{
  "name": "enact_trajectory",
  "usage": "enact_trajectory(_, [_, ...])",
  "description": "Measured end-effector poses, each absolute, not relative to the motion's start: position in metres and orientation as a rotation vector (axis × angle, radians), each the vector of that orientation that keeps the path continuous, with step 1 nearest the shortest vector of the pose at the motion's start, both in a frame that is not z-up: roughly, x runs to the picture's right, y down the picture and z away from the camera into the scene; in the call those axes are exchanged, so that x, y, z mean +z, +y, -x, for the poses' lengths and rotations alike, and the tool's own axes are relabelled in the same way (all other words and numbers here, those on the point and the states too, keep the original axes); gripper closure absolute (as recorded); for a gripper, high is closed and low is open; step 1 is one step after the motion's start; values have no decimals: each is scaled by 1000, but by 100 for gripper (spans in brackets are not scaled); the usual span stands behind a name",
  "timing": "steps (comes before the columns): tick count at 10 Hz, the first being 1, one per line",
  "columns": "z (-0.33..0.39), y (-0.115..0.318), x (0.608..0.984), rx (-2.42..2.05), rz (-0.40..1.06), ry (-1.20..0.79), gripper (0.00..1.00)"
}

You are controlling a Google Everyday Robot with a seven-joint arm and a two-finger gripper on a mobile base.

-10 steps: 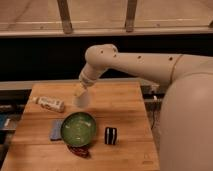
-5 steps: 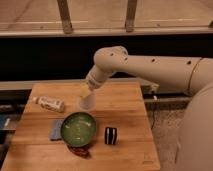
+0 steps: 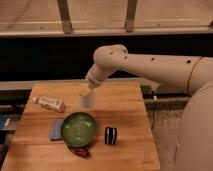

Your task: Place the ceramic cup over the eraser

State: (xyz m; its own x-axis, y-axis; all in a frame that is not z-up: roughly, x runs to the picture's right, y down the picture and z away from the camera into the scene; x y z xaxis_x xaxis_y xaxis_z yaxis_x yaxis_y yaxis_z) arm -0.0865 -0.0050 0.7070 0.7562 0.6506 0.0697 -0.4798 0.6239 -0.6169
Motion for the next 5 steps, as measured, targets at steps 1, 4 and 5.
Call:
enact_trajectory(1, [77, -7, 703, 672, 600, -295, 100])
enact_trajectory(4, [29, -1, 685, 733, 553, -275, 100])
enact_trajectory(5, [12, 4, 678, 753, 536, -264, 100])
